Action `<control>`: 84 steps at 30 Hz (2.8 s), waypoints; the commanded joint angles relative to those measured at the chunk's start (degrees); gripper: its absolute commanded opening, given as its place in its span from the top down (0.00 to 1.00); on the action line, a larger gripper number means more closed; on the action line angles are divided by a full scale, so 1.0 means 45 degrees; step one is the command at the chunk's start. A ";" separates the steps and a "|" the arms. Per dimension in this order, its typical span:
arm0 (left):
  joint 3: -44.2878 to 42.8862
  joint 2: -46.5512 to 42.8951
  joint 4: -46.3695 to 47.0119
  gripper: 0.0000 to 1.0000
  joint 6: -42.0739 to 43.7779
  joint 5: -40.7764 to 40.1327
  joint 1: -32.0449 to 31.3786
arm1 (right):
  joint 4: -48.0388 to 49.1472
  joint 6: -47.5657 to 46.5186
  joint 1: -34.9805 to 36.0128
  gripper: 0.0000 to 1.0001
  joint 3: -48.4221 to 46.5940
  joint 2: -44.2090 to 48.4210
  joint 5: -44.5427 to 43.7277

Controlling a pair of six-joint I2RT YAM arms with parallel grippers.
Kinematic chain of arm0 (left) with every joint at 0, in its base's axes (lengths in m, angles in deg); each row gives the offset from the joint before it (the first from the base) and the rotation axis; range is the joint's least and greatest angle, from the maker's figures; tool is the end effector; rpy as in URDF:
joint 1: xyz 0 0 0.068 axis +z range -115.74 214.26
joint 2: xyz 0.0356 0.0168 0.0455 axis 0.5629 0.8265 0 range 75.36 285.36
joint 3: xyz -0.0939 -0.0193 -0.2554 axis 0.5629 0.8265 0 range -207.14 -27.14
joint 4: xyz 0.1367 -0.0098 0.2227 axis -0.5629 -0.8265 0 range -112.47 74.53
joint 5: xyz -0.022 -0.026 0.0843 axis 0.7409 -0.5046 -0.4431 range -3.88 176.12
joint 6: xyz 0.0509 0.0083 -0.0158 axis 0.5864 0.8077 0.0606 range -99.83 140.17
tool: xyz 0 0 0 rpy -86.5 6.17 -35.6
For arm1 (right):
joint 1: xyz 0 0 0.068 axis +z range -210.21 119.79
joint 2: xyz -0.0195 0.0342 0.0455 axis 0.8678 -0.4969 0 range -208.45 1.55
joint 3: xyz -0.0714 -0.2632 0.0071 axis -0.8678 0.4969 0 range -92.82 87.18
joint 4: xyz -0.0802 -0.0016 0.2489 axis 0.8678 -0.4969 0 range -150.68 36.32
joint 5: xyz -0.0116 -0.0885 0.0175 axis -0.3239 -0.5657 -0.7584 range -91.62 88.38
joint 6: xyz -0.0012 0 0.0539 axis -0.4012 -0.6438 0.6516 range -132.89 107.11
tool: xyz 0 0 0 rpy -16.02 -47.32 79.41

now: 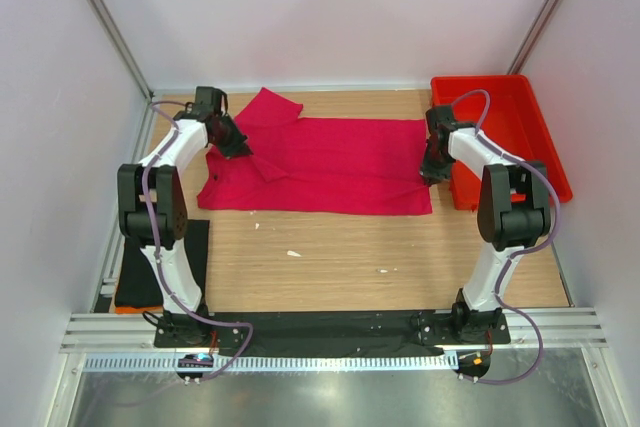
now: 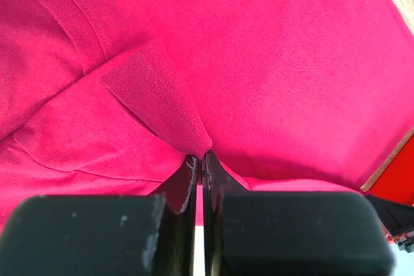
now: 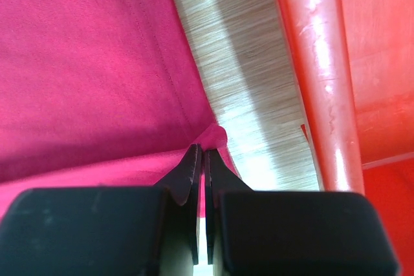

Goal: Fold and stack the t-shirts
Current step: Fold the tshirt

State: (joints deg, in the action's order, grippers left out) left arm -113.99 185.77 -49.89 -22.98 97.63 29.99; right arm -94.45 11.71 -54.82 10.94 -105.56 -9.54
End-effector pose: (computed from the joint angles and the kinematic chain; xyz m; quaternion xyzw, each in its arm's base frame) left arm 0.4167 -0.0381 0.2257 -0.2923 0.9110 -0.1986 0.2126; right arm 0.3721 0.0302 0.1880 0.1752 0.9692 -0.0247 0.1715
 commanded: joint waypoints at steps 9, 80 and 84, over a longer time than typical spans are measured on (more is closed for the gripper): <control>-0.0564 0.0191 0.0382 1.00 -0.0234 0.0236 0.0129 | 0.0525 0.0119 -0.0045 0.99 -0.0399 0.0014 -0.0505; 0.1235 -0.1685 -0.3912 0.56 0.4256 -0.2029 0.1887 | 0.0193 -0.0799 0.0619 0.43 0.1394 0.1790 0.1194; 0.1038 -0.1138 -0.4227 0.58 0.4531 -0.2010 0.1887 | 0.0447 -0.0721 0.0619 0.49 0.2119 0.2044 0.1428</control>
State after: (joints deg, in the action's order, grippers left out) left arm -107.13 179.28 -65.71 -6.02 89.52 38.14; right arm -93.97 8.28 -52.06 19.31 -100.06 -4.58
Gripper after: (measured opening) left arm 0.423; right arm 0.512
